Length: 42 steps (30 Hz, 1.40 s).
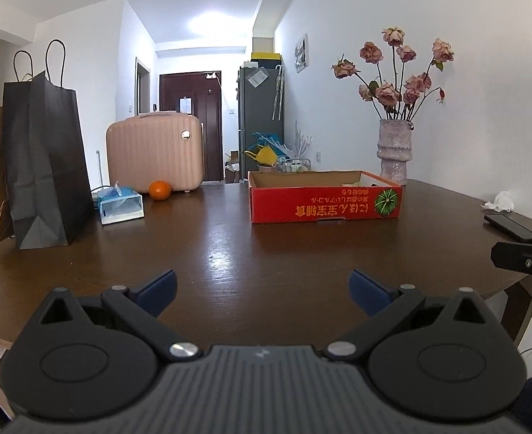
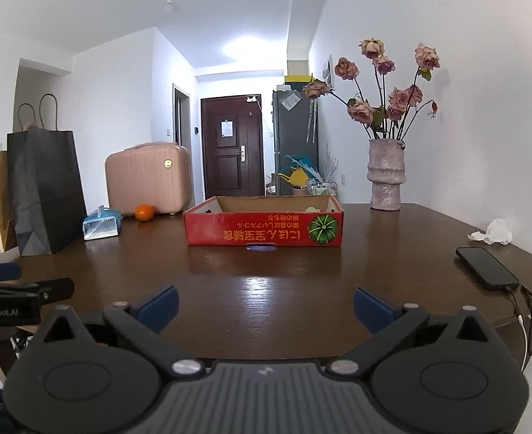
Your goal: Organize rigid objects
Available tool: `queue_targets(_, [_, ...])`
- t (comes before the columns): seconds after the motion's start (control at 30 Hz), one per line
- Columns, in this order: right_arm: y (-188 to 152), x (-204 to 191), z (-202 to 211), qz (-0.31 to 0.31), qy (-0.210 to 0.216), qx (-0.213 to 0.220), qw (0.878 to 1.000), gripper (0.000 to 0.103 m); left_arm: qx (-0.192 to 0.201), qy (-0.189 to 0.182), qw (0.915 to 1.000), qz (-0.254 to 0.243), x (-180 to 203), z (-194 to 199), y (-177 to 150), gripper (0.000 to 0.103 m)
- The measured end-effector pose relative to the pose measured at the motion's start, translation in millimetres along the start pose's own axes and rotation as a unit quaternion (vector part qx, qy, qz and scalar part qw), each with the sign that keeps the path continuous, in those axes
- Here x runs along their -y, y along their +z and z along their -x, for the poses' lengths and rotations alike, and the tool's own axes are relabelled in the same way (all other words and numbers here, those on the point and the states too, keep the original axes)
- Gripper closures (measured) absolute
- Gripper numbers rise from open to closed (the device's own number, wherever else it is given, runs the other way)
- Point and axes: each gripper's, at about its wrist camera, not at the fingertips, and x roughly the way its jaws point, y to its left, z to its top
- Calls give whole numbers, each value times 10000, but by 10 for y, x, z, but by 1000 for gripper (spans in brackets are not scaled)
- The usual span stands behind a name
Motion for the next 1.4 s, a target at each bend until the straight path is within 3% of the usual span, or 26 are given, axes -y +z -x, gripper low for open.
queue_targets(1.4, [24, -11, -42, -28, 64, -34, 10000, 0, 108, -78, 9998, -143, 29, 11, 19, 0])
